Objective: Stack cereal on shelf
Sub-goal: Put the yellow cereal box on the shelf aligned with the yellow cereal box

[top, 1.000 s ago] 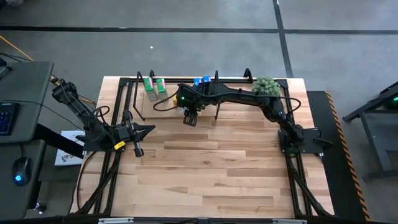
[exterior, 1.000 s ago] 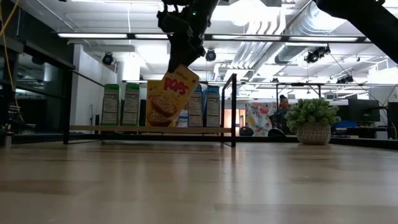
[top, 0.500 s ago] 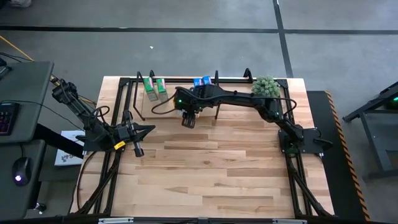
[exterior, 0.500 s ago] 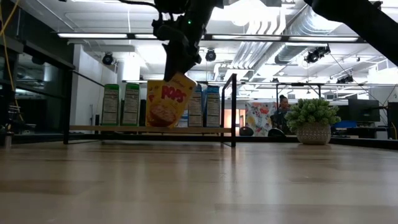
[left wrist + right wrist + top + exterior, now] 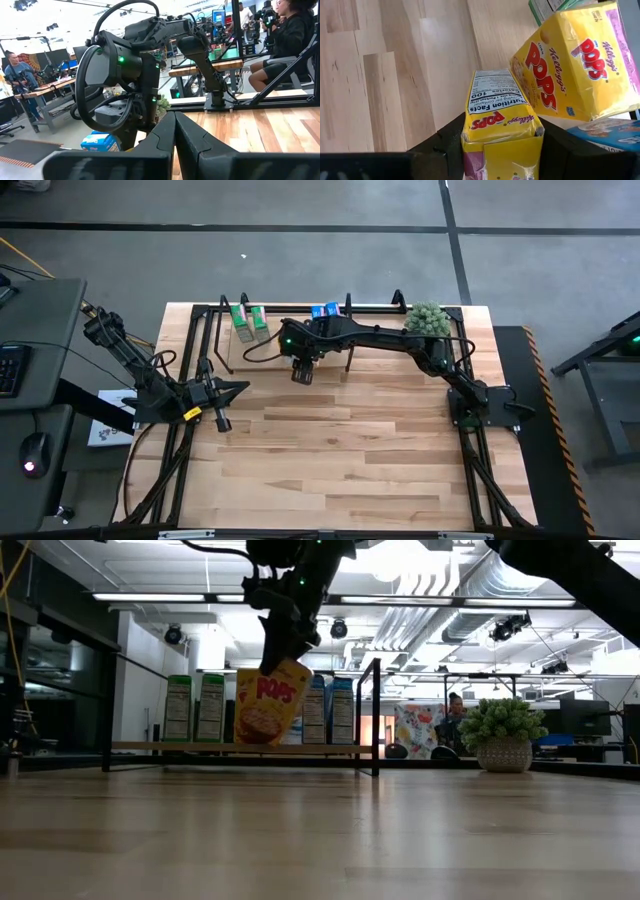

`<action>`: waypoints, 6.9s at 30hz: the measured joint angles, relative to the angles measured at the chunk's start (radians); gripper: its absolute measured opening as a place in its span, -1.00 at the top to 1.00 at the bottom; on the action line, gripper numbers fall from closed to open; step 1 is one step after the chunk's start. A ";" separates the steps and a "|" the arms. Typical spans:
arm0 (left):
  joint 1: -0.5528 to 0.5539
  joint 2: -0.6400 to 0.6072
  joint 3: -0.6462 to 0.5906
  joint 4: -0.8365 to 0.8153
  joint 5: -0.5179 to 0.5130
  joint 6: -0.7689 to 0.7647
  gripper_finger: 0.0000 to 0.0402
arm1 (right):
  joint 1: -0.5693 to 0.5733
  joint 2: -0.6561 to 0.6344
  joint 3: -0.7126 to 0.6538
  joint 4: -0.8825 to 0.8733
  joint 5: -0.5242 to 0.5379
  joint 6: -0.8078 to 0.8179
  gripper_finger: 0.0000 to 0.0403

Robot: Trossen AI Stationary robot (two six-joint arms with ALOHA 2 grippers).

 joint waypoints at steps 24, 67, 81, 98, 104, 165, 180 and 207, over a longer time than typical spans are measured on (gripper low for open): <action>0.000 0.000 0.000 -0.004 0.000 0.000 0.99 | -0.014 0.001 -0.001 0.131 0.005 -0.052 -0.40; 0.000 0.000 0.000 -0.020 0.000 0.000 0.99 | 0.040 0.001 -0.001 0.144 0.194 -0.242 -0.40; 0.000 0.000 0.000 -0.020 0.000 0.000 0.99 | 0.108 0.000 -0.001 0.142 0.364 -0.298 -0.40; 0.000 0.000 -0.001 -0.032 0.000 0.000 0.99 | 0.121 0.075 0.000 0.151 0.475 -0.303 -0.40; 0.000 0.000 -0.001 -0.035 0.000 0.000 0.99 | 0.140 0.077 0.000 0.172 0.567 -0.337 -0.40; 0.000 0.000 0.000 -0.056 0.000 -0.001 0.99 | 0.232 0.158 -0.001 0.250 0.913 -0.337 -0.40; 0.000 0.000 0.000 -0.056 -0.003 0.000 0.99 | 0.210 0.158 -0.001 0.282 0.898 -0.343 -0.40; 0.001 0.000 0.000 -0.069 0.000 0.000 0.99 | 0.168 0.158 -0.001 0.256 0.820 -0.330 -0.40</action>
